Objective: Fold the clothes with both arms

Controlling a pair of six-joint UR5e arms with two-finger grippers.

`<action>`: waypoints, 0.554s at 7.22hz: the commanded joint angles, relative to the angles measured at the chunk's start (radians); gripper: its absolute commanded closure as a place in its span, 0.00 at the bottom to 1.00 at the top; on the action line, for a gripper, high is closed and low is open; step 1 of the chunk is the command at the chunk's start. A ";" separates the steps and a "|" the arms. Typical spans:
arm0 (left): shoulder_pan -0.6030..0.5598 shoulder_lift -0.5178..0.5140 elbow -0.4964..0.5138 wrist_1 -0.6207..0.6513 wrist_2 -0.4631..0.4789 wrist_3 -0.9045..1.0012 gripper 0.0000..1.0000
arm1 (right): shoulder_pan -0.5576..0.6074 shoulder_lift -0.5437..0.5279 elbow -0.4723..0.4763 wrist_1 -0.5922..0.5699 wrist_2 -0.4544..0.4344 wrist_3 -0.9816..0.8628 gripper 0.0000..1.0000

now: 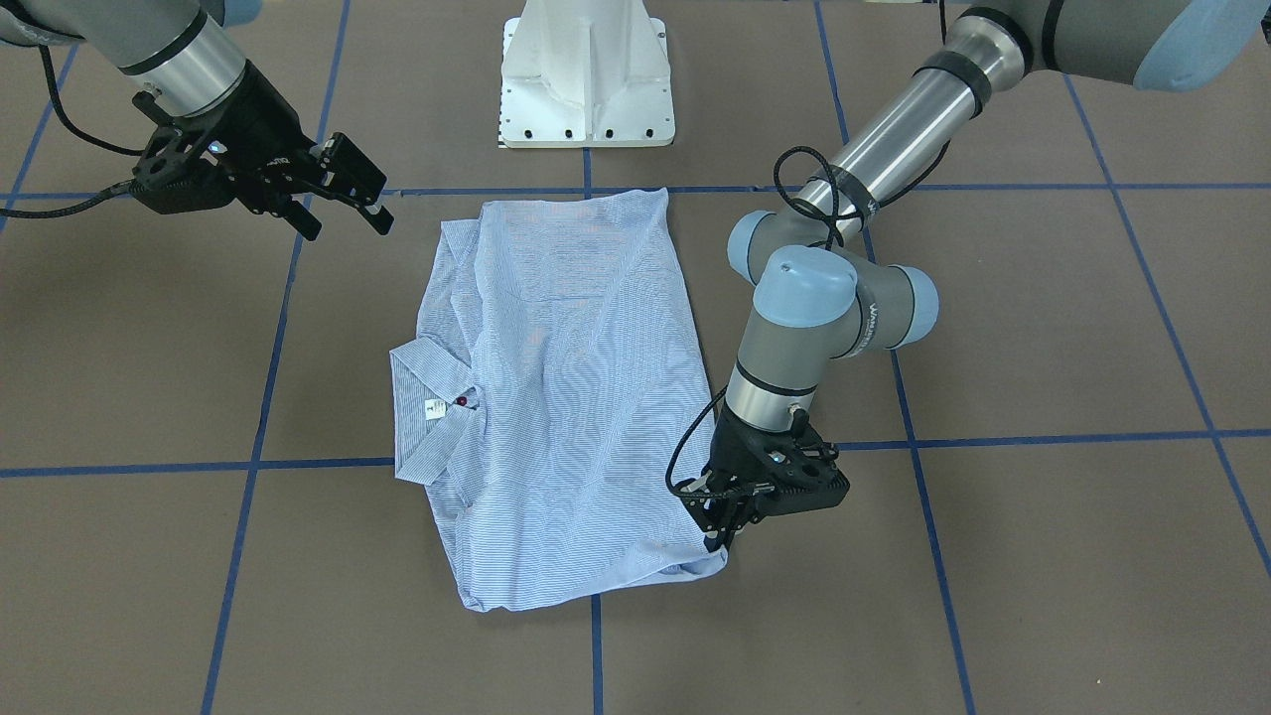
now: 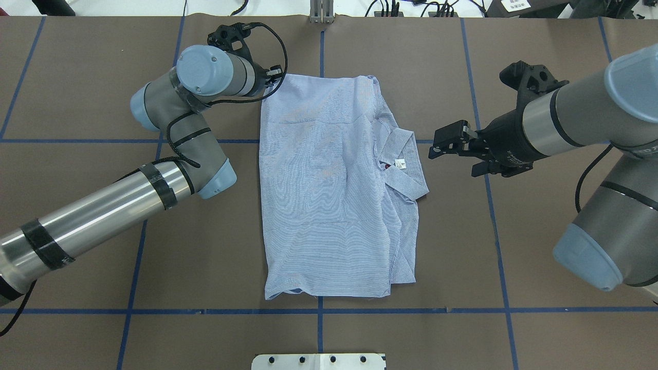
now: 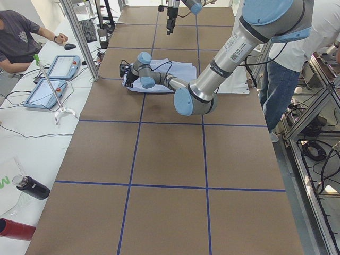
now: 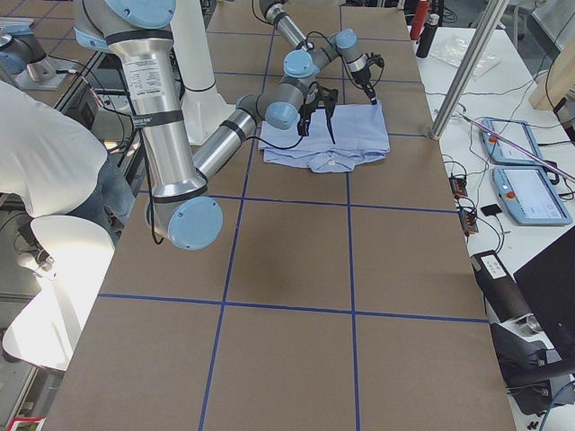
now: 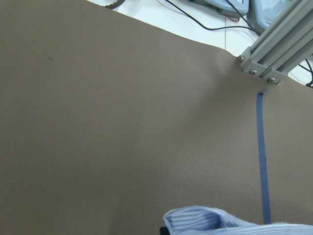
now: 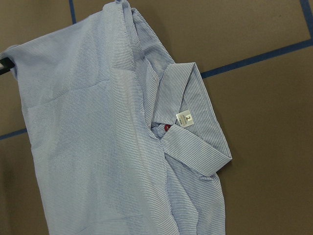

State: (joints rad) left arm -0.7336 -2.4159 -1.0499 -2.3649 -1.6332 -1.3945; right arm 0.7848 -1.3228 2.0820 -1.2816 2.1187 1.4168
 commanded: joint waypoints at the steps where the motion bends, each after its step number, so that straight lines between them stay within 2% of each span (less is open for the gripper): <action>1: -0.012 -0.002 -0.008 -0.004 0.000 -0.006 0.01 | -0.019 0.019 -0.035 0.001 -0.026 -0.080 0.00; 2: -0.024 0.001 -0.033 0.010 -0.011 0.000 0.01 | -0.039 0.019 -0.057 0.001 -0.054 -0.117 0.00; 3: -0.026 0.026 -0.101 0.054 -0.029 0.005 0.01 | -0.076 0.016 -0.072 0.001 -0.097 -0.125 0.00; 4: -0.026 0.076 -0.272 0.196 -0.040 0.005 0.01 | -0.119 0.020 -0.089 0.002 -0.141 -0.122 0.00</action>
State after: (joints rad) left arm -0.7570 -2.3864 -1.1667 -2.2926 -1.6580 -1.3919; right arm 0.7140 -1.3054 2.0143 -1.2805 2.0297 1.3023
